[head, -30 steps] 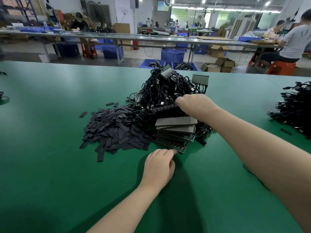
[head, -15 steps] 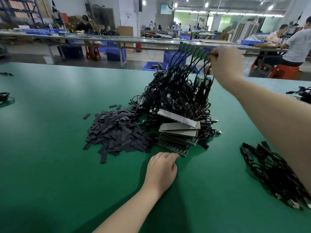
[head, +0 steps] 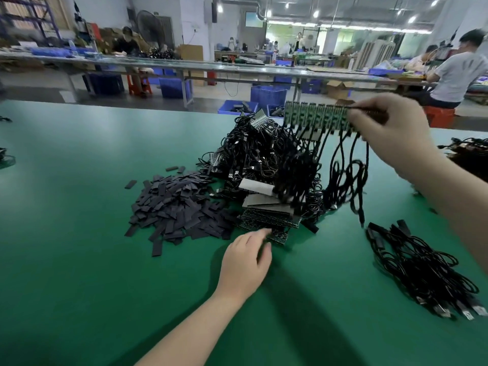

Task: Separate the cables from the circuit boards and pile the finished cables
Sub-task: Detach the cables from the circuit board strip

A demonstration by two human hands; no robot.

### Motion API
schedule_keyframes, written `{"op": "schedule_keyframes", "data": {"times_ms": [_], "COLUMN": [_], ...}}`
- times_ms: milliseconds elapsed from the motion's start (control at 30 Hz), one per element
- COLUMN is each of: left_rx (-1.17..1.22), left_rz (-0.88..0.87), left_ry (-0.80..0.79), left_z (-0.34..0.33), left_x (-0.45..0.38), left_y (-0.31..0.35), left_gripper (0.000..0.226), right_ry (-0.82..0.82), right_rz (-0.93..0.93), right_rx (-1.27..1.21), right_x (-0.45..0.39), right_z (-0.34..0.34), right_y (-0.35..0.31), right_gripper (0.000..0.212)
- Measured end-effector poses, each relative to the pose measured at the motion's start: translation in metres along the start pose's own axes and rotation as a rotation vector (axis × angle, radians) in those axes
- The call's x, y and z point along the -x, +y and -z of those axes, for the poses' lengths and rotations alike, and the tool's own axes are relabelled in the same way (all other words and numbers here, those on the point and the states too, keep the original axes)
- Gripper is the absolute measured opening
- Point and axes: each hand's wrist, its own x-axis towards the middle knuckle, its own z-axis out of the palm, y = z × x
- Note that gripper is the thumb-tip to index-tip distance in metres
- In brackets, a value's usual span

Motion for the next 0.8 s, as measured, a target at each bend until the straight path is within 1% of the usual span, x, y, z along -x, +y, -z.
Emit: {"op": "schedule_keyframes", "data": {"times_ms": [67, 167, 200, 233, 267, 300, 367, 400, 433, 467, 533, 567, 633, 667, 733, 800], "left_rx": [0.172, 0.583, 0.656, 0.669, 0.686, 0.725, 0.869, 0.873, 0.820, 0.750, 0.646, 0.617, 0.593, 0.611, 0.601, 0.535], "left_rz": [0.096, 0.345, 0.397, 0.433, 0.462, 0.516, 0.649, 0.687, 0.667, 0.621, 0.528, 0.496, 0.471, 0.467, 0.475, 0.471], "left_ry": [0.038, 0.180, 0.236, 0.252, 0.217, 0.134, -0.117, -0.211, -0.260, -0.260, -0.184, -0.170, -0.196, -0.234, -0.310, -0.318], "left_z": [0.006, 0.023, 0.030, 0.036, 0.043, 0.046, 0.051, 0.053, 0.053, 0.053, 0.055, 0.056, 0.056, 0.056, 0.055, 0.052], "left_x": [0.001, -0.007, -0.013, -0.019, -0.025, -0.031, -0.042, -0.046, -0.049, -0.051, -0.056, -0.057, -0.056, -0.053, -0.045, -0.039], "left_y": [-0.003, -0.001, -0.001, 0.000, 0.000, -0.002, -0.002, -0.002, -0.003, -0.005, -0.009, -0.012, -0.020, -0.023, -0.030, -0.035], "left_gripper": [0.046, 0.034, 0.036, 0.041, 0.047, 0.051, 0.055, 0.060, 0.065, 0.061, 0.031, 0.023, 0.010, 0.007, 0.017, 0.019], "right_ry": [-0.175, -0.470, -0.554, -0.610, -0.630, -0.627, -0.560, -0.506, -0.447, -0.394, -0.321, -0.297, -0.241, -0.208, -0.149, -0.126], "right_rz": [-0.078, -0.195, -0.219, -0.240, -0.253, -0.275, -0.354, -0.403, -0.450, -0.489, -0.546, -0.557, -0.564, -0.567, -0.577, -0.591], "right_rx": [-0.190, -0.358, -0.372, -0.372, -0.355, -0.347, -0.348, -0.352, -0.369, -0.396, -0.448, -0.461, -0.476, -0.488, -0.511, -0.514], "right_x": [0.017, 0.039, 0.046, 0.054, 0.061, 0.066, 0.073, 0.075, 0.076, 0.076, 0.076, 0.076, 0.075, 0.074, 0.072, 0.073], "right_z": [0.001, -0.009, -0.015, -0.025, -0.036, -0.048, -0.073, -0.084, -0.094, -0.102, -0.113, -0.116, -0.117, -0.115, -0.111, -0.105], "right_y": [0.005, 0.016, 0.019, 0.022, 0.026, 0.029, 0.036, 0.038, 0.039, 0.039, 0.038, 0.037, 0.035, 0.035, 0.036, 0.040], "right_gripper": [0.008, 0.008, 0.012, 0.012, 0.008, 0.004, 0.008, 0.006, 0.004, 0.003, 0.006, 0.007, 0.008, 0.008, 0.006, 0.005]}}
